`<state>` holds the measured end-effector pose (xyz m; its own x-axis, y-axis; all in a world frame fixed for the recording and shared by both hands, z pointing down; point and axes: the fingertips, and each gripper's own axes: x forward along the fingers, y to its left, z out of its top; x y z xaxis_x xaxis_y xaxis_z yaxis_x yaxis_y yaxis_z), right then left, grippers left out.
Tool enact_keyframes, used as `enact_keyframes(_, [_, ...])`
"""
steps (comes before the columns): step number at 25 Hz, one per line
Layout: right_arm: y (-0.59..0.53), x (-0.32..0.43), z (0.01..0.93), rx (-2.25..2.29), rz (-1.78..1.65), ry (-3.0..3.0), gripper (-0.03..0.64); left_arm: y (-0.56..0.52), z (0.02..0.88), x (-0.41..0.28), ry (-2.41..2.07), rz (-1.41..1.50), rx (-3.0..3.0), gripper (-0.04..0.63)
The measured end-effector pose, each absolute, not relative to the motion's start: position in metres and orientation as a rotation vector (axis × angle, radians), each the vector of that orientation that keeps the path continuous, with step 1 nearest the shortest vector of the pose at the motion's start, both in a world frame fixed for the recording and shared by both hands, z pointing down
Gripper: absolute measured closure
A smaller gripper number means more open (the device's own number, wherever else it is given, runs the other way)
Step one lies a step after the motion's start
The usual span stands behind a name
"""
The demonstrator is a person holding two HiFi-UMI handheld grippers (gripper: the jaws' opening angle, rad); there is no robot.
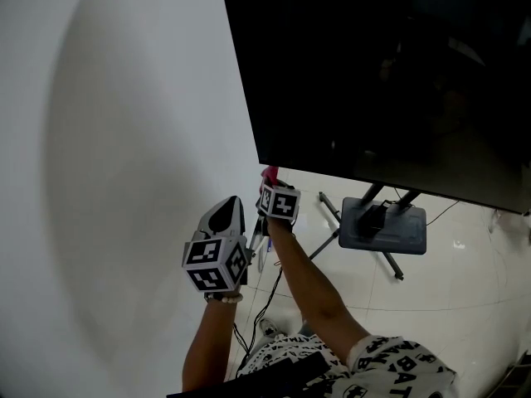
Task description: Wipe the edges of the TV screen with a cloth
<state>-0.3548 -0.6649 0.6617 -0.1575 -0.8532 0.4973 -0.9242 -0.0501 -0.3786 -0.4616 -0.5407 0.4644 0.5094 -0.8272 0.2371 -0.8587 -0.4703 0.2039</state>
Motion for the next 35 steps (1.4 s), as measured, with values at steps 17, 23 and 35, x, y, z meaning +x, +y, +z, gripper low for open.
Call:
enact_keyframes(17, [-0.681,-0.358,0.616,1.989,1.067,-2.325,0.555,-0.536,0.465,-0.449,-1.398,0.177,2.439,0.595])
enact_keyframes(23, [-0.668,-0.332,0.611,1.995,1.079,-2.314,0.555,-0.531,0.466,-0.431,-1.366,0.180,2.446,0.595])
enact_keyframes(35, [-0.630,-0.254,0.605,1.920,1.092,-2.351,0.555,-0.524,0.470,-0.366,-1.358,0.182,2.484,0.595])
